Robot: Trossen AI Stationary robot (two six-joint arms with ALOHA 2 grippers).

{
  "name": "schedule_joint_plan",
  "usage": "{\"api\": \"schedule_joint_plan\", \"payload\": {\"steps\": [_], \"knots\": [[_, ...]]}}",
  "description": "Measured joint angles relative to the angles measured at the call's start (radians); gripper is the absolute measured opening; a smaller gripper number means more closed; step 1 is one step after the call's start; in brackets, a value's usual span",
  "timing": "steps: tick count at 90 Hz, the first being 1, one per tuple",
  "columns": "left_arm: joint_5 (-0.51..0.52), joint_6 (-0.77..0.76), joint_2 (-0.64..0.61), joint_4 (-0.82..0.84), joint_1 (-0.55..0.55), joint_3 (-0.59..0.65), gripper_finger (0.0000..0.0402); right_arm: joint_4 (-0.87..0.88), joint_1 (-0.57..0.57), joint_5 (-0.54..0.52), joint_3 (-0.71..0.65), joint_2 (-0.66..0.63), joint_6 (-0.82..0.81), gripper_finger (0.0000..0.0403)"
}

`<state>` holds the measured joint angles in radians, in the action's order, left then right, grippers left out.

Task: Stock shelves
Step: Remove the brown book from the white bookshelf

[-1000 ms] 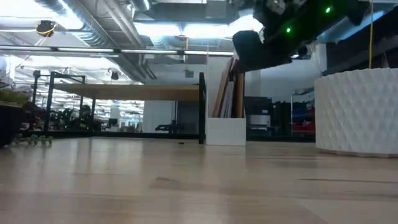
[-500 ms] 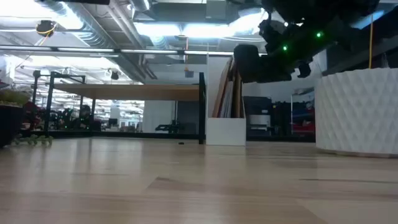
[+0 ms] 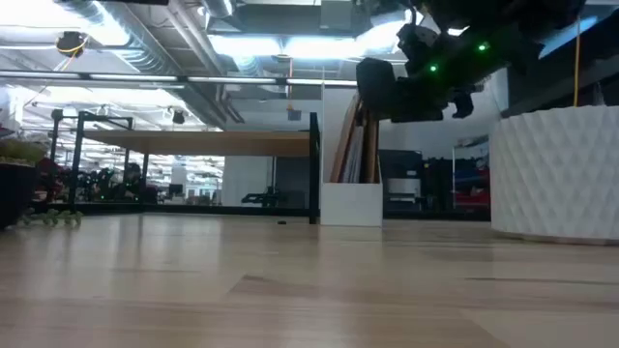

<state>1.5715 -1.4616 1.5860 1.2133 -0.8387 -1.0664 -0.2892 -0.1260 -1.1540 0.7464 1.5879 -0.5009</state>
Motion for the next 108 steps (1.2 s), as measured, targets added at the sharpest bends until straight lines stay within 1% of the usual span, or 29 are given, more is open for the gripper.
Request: {"api": "schedule_joint_plan", "payload": {"steps": [9,14,22,27,38,44,61,68,75,80,86,95,101,108], "knots": [[0.0,-0.001,0.0,0.0,0.0,0.0,0.0239,-0.008,0.003,0.006,0.0,0.0,0.017,0.0127],[-0.001,-0.001,0.0,0.0,0.0,0.0,0.0239,-0.008,0.003,0.004,0.004,0.0,0.021,0.0095],[-0.002,0.003,0.0,0.0,0.0,0.0,0.0239,-0.008,0.001,0.005,0.017,0.0,0.042,0.0034],[-0.002,0.003,0.0,0.0,0.001,0.0,0.0239,-0.007,-0.008,0.004,0.029,0.0,0.062,0.0013],[-0.008,0.007,0.0,0.0,0.008,0.0,0.0239,-0.006,-0.03,-0.072,0.079,0.0,0.123,0.0014],[-0.02,0.027,0.0,0.001,0.008,0.0,0.0239,-0.007,-0.04,-0.106,0.116,0.0,0.189,0.0007],[-0.027,0.046,0.0,0.0,0.007,0.0,0.0239,-0.006,-0.047,-0.137,0.212,0.0,0.347,0.0004],[-0.034,0.047,0.0,0.0,0.007,0.0,0.0239,-0.007,-0.068,-0.2,0.259,0.0,0.439,0.0004],[-0.052,0.054,0.0,0.0,0.007,0.0,0.0239,-0.01,-0.1,-0.265,0.323,0.0,0.571,0.0003],[-0.065,0.056,0.0,0.0,0.007,0.0,0.0239,-0.009,-0.127,-0.288,0.375,0.0,0.668,0.0002],[-0.069,0.056,0.0,0.0,0.007,0.0,0.0239,-0.006,-0.165,-0.285,0.437,0.0,0.781,0.0002],[-0.068,0.052,0.0,0.0,0.007,0.0,0.0239,0.011,-0.243,-0.233,0.513,0.0,0.897,0.0001],[-0.068,0.051,0.0,0.0,0.001,0.0,0.0239,0.055,-0.308,-0.207,0.546,0.0,0.926,0.0001],[-0.064,0.048,0.0,0.0,-0.009,0.0,0.0239,0.133,-0.386,-0.189,0.568,0.0,0.896,0.0001]]}}
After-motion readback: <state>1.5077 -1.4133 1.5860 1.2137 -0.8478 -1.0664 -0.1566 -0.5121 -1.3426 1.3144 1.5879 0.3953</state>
